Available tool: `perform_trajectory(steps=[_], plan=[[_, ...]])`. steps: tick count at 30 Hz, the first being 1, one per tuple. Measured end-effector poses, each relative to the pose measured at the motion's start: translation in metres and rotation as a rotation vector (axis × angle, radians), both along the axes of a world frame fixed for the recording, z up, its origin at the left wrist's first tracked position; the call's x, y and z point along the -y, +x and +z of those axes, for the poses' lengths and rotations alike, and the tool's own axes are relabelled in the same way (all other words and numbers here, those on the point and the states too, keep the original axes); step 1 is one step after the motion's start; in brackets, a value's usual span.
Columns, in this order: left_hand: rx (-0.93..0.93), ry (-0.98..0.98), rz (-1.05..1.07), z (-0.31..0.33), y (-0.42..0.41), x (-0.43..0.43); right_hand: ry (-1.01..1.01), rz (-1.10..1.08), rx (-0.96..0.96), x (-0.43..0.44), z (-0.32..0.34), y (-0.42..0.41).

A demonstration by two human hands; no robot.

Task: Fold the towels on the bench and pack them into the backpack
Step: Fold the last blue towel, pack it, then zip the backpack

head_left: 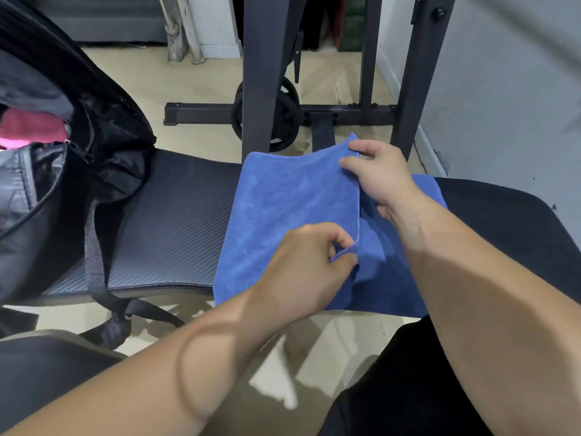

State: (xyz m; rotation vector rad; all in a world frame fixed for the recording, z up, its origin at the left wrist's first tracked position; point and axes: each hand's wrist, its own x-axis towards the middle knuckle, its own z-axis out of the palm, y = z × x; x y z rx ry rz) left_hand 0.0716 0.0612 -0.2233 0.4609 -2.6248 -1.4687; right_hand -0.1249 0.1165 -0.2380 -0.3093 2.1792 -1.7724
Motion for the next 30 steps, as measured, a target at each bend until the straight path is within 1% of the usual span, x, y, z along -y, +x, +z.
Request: perform_trajectory(steps=[2, 4, 6, 7, 9, 10, 12, 14, 17, 24, 30], plan=[[0.013, -0.037, -0.002, -0.001, -0.004, -0.003, 0.165, 0.002, -0.099, -0.011, -0.006, -0.003], [-0.032, -0.136, 0.044, -0.006, -0.009, 0.005, 0.431, 0.06, -0.274, -0.019, -0.011, -0.005], [-0.038, -0.333, 0.099, -0.014, -0.016, 0.021, 0.646, 0.088, -0.429, -0.023, -0.015, -0.004], [0.017, -0.443, 0.115, -0.018, -0.019, 0.03, 0.712, 0.1, -0.474, -0.023, -0.014, -0.001], [0.162, -0.624, 0.103, -0.026, -0.024, 0.048, 0.811, 0.157, -0.526, -0.019, -0.013, 0.008], [0.229, -0.685, 0.077, -0.031, -0.026, 0.056, 0.873, 0.206, -0.538, -0.016, -0.013, 0.012], [0.356, -0.741, 0.011, -0.044, -0.026, 0.068, 1.014, 0.323, -0.521, -0.01, -0.018, 0.021], [0.429, -0.749, -0.018, -0.055, -0.022, 0.076, 1.12, 0.424, -0.482, -0.005, -0.027, 0.027], [0.428, -0.758, -0.025, -0.061, -0.02, 0.08, 1.173, 0.483, -0.467, 0.0, -0.038, 0.034], [0.429, -0.8, -0.016, -0.062, 0.004, 0.112, 1.157, 0.486, -0.457, 0.029, -0.037, 0.059], [0.479, -0.796, 0.029, -0.058, 0.045, 0.155, 1.087, 0.515, -0.564, 0.067, -0.043, 0.096]])
